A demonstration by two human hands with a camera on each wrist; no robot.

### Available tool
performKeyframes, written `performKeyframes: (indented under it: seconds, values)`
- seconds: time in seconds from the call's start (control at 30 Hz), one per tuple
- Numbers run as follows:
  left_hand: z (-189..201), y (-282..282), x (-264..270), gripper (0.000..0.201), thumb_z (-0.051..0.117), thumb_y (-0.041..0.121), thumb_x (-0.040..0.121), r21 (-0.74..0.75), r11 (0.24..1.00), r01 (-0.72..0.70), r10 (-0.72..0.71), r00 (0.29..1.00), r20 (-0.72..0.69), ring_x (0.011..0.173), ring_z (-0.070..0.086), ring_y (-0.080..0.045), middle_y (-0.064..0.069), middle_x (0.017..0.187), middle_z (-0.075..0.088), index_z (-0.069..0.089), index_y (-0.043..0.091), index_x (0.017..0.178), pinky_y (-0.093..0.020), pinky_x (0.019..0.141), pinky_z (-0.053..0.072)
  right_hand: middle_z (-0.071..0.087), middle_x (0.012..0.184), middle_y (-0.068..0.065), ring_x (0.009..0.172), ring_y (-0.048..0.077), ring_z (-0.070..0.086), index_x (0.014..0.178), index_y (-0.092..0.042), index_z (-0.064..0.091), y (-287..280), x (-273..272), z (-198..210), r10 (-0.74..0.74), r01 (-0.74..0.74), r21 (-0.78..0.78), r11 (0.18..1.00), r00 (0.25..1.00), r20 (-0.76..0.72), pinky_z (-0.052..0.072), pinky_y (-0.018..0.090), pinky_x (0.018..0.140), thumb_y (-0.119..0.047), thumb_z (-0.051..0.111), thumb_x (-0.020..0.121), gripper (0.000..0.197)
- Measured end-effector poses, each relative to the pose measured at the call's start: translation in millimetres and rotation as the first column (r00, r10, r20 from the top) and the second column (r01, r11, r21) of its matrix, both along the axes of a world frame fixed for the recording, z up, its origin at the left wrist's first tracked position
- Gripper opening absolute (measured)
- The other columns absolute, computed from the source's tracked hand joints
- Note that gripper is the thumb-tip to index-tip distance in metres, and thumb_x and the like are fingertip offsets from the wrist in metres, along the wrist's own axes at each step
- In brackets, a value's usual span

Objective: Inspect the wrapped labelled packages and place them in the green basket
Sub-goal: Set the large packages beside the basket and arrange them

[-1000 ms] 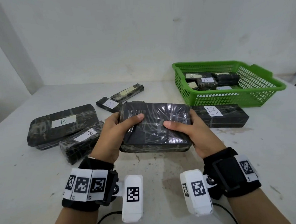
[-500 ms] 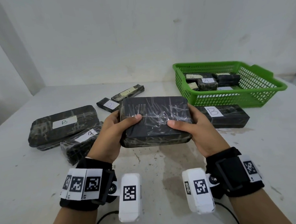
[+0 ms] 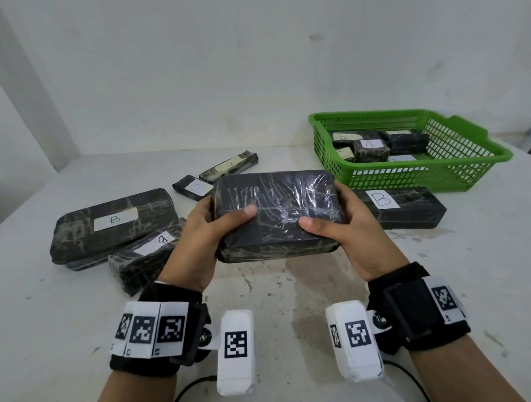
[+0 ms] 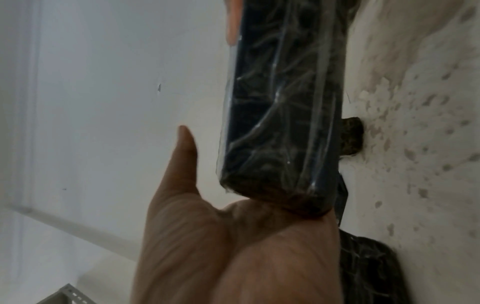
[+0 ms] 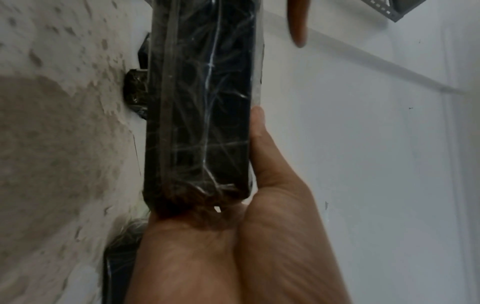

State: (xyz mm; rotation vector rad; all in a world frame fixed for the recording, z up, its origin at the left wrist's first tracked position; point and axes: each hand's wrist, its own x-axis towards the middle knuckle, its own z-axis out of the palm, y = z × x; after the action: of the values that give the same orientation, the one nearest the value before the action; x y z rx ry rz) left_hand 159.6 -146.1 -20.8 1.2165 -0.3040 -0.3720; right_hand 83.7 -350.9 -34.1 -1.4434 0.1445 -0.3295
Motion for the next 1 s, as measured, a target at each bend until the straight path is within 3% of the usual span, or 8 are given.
performKeyframes:
  seconds: [0.23,0.33,0.43,0.53,0.67,0.77,0.87,1.0]
  values:
    - [-1,-3,0,0.048,0.068,0.027,0.083,0.039,0.988,-0.151,0.151,0.989,0.003,0.111,0.067,-0.031,-0.015,0.117,0.071,0.063,0.004,0.124,-0.042,0.093,0.056,0.066,0.126,0.002,0.105,0.016,0.07,0.141,-0.019,0.043,1,1,-1,0.072,-0.071,0.073,0.995,0.997,-0.005,0.057,0.025,0.079,-0.021,0.089,0.065,0.089]
    - [0,-3,-3,0.04,0.065,0.021,0.089,0.058,0.991,-0.117,0.116,0.993,0.023,0.108,0.069,-0.027,-0.014,0.118,0.071,0.061,0.006,0.126,-0.032,0.082,0.06,0.069,0.123,0.005,0.099,0.015,0.071,0.138,-0.012,0.049,0,2,-1,0.018,-0.022,0.17,0.985,1.0,0.026,0.057,0.024,0.077,-0.023,0.075,0.072,0.071]
    - [4,-5,-7,0.049,0.066,0.028,0.085,0.044,0.994,-0.096,0.093,0.994,0.059,0.1,0.071,-0.012,-0.004,0.116,0.072,0.058,0.011,0.13,-0.023,0.075,0.057,0.065,0.129,0.009,0.108,0.018,0.069,0.14,-0.013,0.049,1,2,-1,-0.056,0.04,0.168,0.985,0.994,0.091,0.057,0.029,0.084,-0.022,0.077,0.067,0.078]
    - [8,-3,-9,0.055,0.056,0.057,0.086,0.089,0.995,-0.054,0.046,0.995,0.092,0.106,0.066,-0.01,0.009,0.109,0.069,0.056,0.027,0.132,-0.04,0.091,0.052,0.063,0.132,-0.004,0.119,0.016,0.062,0.14,-0.027,0.046,1,0,2,-0.104,0.06,0.182,0.981,0.964,0.246,0.053,0.034,0.097,-0.023,0.078,0.061,0.086]
    - [12,2,-11,0.066,0.045,0.07,0.072,-0.01,1.0,0.004,-0.004,0.999,-0.048,0.12,0.059,-0.023,-0.001,0.124,0.064,0.061,0.034,0.125,-0.058,0.098,0.048,0.061,0.13,-0.016,0.126,0.013,0.055,0.136,-0.04,0.045,-2,-2,4,-0.046,0.034,0.04,0.999,0.938,0.345,0.049,0.034,0.103,-0.015,0.082,0.063,0.085]
    - [11,-1,-11,0.054,0.053,0.053,0.081,-0.064,0.997,-0.042,0.041,0.999,-0.017,0.11,0.065,-0.012,0.005,0.118,0.068,0.057,0.021,0.125,-0.045,0.086,0.059,0.05,0.141,0.0,0.133,0.022,0.048,0.134,-0.047,0.047,0,1,2,0.041,-0.03,-0.042,0.999,0.955,0.293,0.05,0.04,0.101,-0.013,0.087,0.064,0.087]
    - [7,-3,-7,0.014,0.054,0.023,0.097,-0.074,0.992,-0.104,0.107,0.994,0.031,0.09,0.069,-0.005,0.007,0.1,0.07,0.052,0.017,0.109,-0.038,0.084,0.059,0.051,0.137,0.003,0.121,0.017,0.06,0.14,-0.036,0.042,5,3,-1,0.088,-0.111,0.12,0.987,0.98,0.179,0.054,0.038,0.092,-0.048,0.09,0.057,0.096]
    - [6,-4,-9,0.011,0.052,0.018,0.099,-0.069,0.994,-0.09,0.095,0.992,0.083,0.087,0.067,-0.008,0.001,0.103,0.065,0.051,0.015,0.109,-0.033,0.08,0.059,0.056,0.14,0.009,0.126,0.021,0.056,0.142,-0.019,0.042,8,2,1,0.061,-0.064,0.16,0.985,0.998,0.025,0.047,0.047,0.103,-0.074,0.066,0.068,0.095]
